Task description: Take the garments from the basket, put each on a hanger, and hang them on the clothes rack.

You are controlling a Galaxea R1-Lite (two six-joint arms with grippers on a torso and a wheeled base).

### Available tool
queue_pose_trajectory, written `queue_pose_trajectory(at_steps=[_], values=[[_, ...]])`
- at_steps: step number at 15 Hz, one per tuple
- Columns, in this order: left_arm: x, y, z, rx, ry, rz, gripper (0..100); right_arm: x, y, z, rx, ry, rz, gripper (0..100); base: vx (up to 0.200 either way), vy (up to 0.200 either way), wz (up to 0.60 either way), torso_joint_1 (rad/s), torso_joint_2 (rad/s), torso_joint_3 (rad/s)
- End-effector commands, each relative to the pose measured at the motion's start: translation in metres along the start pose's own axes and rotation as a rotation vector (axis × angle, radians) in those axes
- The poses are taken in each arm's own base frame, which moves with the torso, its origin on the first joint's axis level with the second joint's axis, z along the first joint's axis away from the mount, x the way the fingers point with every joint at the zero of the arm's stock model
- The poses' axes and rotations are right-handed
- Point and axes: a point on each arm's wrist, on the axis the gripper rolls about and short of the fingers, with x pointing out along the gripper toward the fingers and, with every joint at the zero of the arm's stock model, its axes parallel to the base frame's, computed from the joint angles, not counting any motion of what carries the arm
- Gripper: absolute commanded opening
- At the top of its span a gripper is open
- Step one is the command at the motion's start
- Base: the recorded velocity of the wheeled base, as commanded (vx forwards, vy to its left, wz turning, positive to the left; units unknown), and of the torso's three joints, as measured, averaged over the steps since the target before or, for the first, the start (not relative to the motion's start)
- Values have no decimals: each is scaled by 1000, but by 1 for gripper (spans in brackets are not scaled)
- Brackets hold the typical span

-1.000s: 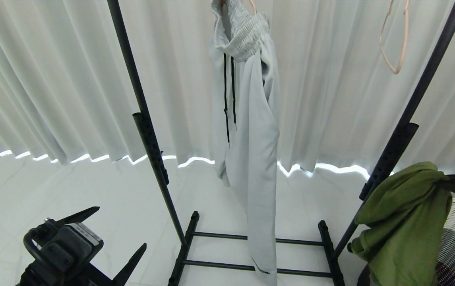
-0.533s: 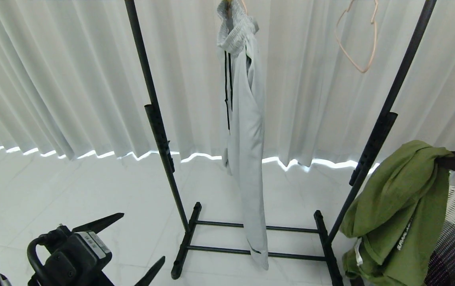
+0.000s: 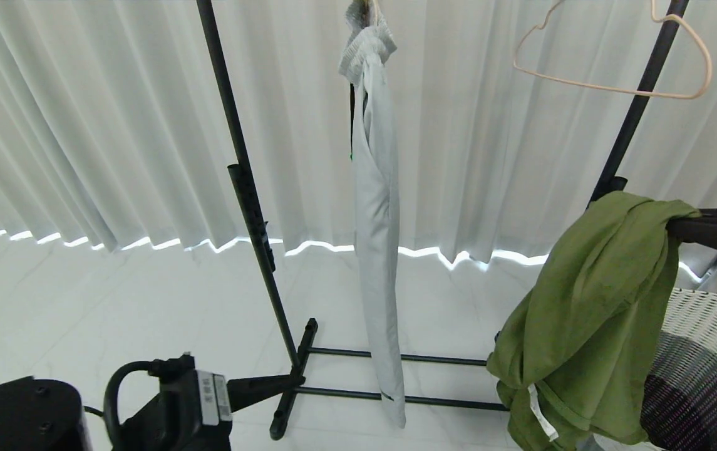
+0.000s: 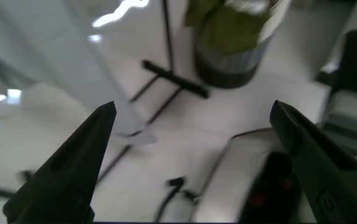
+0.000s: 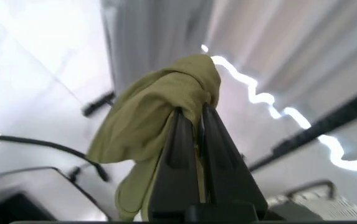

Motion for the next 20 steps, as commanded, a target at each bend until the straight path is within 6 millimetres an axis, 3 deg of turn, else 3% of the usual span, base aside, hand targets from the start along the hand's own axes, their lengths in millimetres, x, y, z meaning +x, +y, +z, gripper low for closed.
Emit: queue_pose_trajectory(at_steps=[1,2,5,8,10,14,15,18,20], values=[[32,-10,10,-82,14,-85,100,-1,5,7,12,-27,42,0,0,0,0,0,0,0],[56,-19,12,-196,45,-87,100,-3,8,12,36,-48,72,0,0,0,0,0,0,0],[98,-40,14,-369,85,-72,100,-4,11,19,51,-71,100,0,0,0,0,0,0,0],[131,-64,0,-343,94,-45,100,0,13,19,50,-69,109,0,0,0,0,0,0,0],[142,-76,-9,-328,85,-76,100,8,15,21,47,-79,120,0,0,0,0,0,0,0],[148,-76,-19,-324,114,-58,100,29,16,26,47,-106,115,0,0,0,0,0,0,0],[154,-67,-25,-329,125,31,100,36,16,27,49,-117,112,0,0,0,0,0,0,0],[165,-65,-36,-326,147,109,100,41,17,28,48,-120,116,0,0,0,0,0,0,0],[183,-55,-38,-337,105,202,100,42,18,28,47,-120,121,0,0,0,0,0,0,0]])
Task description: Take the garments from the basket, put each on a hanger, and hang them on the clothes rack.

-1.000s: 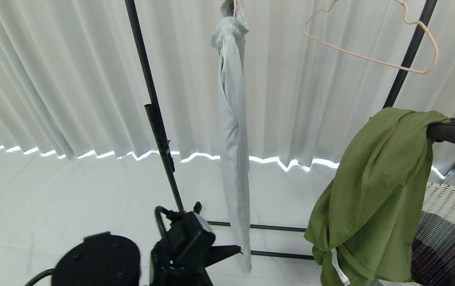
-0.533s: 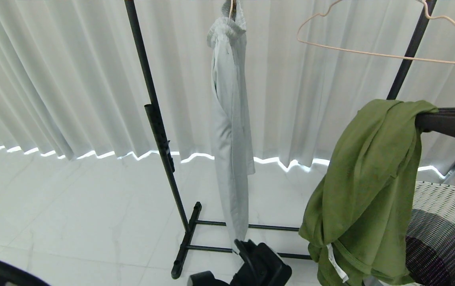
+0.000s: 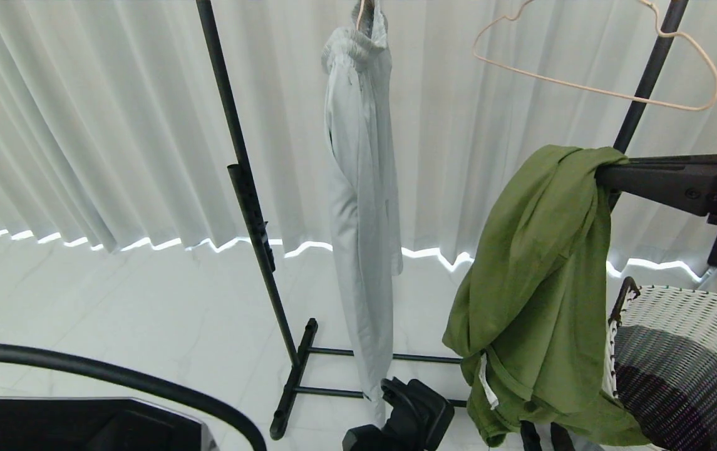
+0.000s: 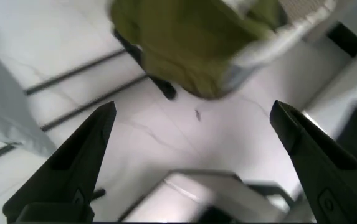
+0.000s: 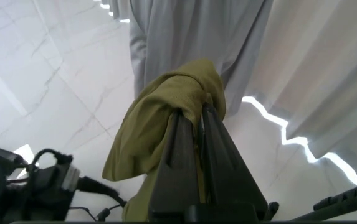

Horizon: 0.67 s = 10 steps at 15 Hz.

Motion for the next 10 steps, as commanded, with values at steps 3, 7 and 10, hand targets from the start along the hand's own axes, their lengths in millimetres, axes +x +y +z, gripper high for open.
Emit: queue_pose_trajectory(at_steps=[3,7,10], values=[[30,19,-8,-20,-12,102,100,3,0,0,1,4,3,0,0,0,0,0,0,0],[38,26,-12,-24,-20,158,100,3,0,0,16,1,2,0,0,0,0,0,0,0],[38,28,-15,5,-51,173,100,3,0,0,17,3,1,0,0,0,0,0,0,0]])
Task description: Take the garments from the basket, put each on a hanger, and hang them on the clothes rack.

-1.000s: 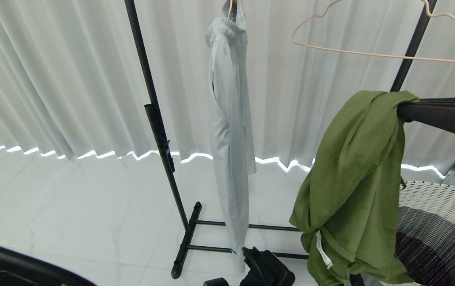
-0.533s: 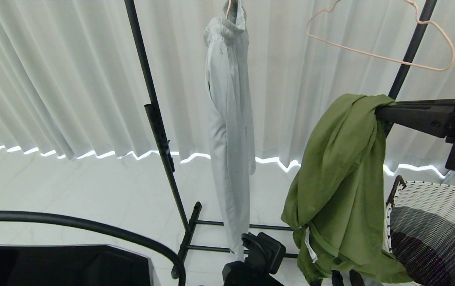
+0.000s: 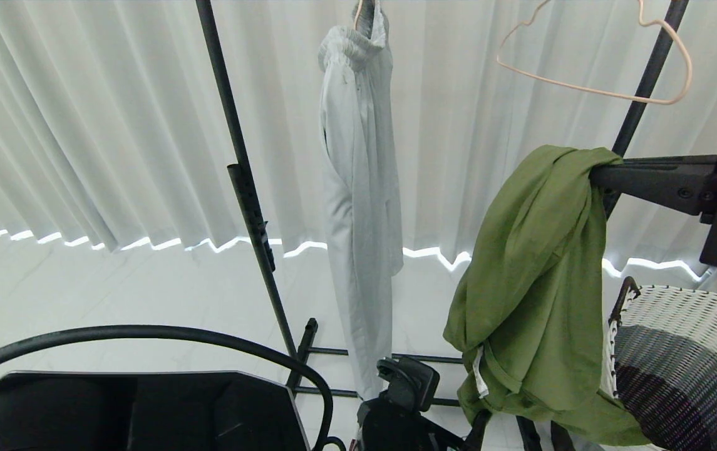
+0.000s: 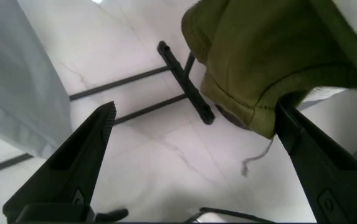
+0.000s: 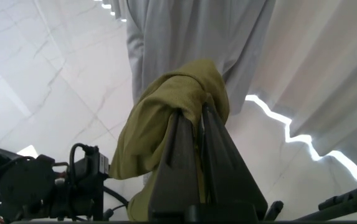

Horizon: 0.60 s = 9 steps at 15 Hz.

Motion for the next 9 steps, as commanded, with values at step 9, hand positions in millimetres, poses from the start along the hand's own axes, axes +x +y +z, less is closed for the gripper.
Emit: queue_pose_trajectory(at_steps=[9], values=[[6,22,-3,118,-98,50,100,0,0,0,1,-2,0,0,0,0,0,0,0,0]])
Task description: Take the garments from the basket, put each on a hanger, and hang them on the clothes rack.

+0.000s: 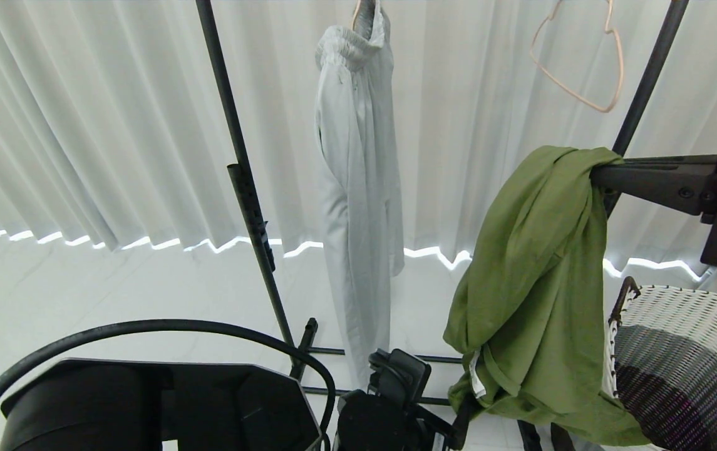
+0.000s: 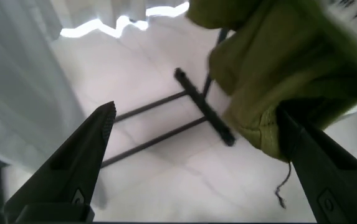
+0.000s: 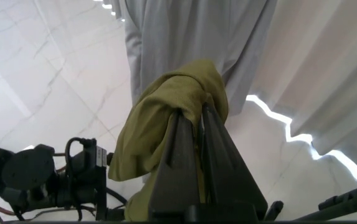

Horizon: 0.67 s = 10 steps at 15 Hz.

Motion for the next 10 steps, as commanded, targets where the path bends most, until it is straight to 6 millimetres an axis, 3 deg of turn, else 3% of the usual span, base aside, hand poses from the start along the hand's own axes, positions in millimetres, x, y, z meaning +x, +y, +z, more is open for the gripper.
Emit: queue_pose_trajectory(at_steps=[1,10], values=[[2,7,-8,34,3,17,100,-1,0,0,-1,-3,0,0,0,0,0,0,0,0],[4,9,-15,103,20,21,100,-2,4,3,-1,-23,23,0,0,0,0,0,0,0]])
